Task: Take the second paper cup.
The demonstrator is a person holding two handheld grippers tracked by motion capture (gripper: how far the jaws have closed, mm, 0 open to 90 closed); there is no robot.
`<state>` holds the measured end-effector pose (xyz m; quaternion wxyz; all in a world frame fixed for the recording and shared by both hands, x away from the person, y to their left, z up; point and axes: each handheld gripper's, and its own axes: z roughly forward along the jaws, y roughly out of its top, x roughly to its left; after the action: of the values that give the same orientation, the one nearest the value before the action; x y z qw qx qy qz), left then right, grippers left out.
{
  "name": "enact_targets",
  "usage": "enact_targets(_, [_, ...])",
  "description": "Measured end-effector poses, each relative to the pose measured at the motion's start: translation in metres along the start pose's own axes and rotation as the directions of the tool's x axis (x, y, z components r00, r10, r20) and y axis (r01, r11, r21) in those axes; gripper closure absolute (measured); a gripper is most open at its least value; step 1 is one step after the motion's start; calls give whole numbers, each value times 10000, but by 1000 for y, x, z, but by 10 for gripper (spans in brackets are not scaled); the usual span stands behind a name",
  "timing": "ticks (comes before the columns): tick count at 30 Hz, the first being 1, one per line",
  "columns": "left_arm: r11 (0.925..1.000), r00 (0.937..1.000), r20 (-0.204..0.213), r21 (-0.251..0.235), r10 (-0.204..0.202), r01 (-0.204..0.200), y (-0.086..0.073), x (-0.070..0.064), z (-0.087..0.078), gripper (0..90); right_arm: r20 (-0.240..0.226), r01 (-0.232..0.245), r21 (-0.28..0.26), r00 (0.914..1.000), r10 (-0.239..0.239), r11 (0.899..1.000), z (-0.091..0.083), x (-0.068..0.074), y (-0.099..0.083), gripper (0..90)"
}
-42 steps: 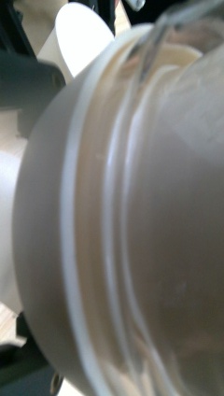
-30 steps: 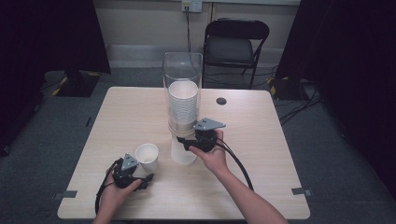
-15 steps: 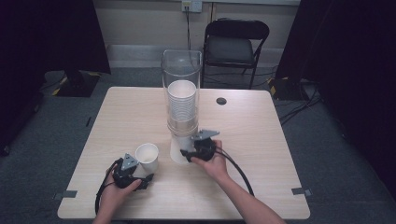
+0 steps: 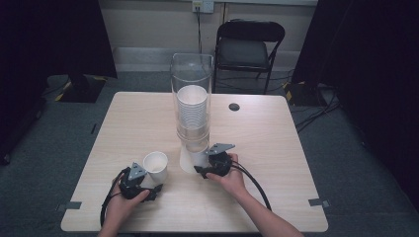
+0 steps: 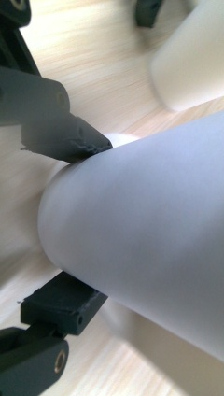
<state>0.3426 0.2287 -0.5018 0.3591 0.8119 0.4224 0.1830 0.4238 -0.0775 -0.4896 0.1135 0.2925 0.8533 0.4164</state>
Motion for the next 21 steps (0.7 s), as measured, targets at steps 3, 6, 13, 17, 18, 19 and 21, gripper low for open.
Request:
enact_targets(3, [10000,10000,2,0,1,-1,0,0,0,127,78,-8,84,10000,7,10000,-7,-4,-6,369])
enact_targets(6, [10000,10000,1,-3,0,0,0,0,0,127,162,15,127,9999,-17,9999,-14,-7,-13,368])
enact_targets(13, [10000,10000,2,-5,-4,4,0,0,0,127,330,78,207,9994,-85,9998,-28,-11,-25,367])
enact_targets(17, [10000,10000,3,-4,-5,5,0,0,0,127,420,156,380,9990,-172,9992,-34,-13,-31,366])
enact_targets(18, [10000,10000,3,20,-12,12,0,0,0,127,456,195,344,9987,-211,9992,-35,-13,-31,366])
enact_targets(19, [10000,10000,4,15,-20,20,0,0,0,127,472,225,357,9986,-242,9991,-36,-13,-31,366])
enact_targets(21, [10000,10000,5,13,-20,20,0,0,0,127,431,218,359,9988,-233,9991,-37,-13,-31,365])
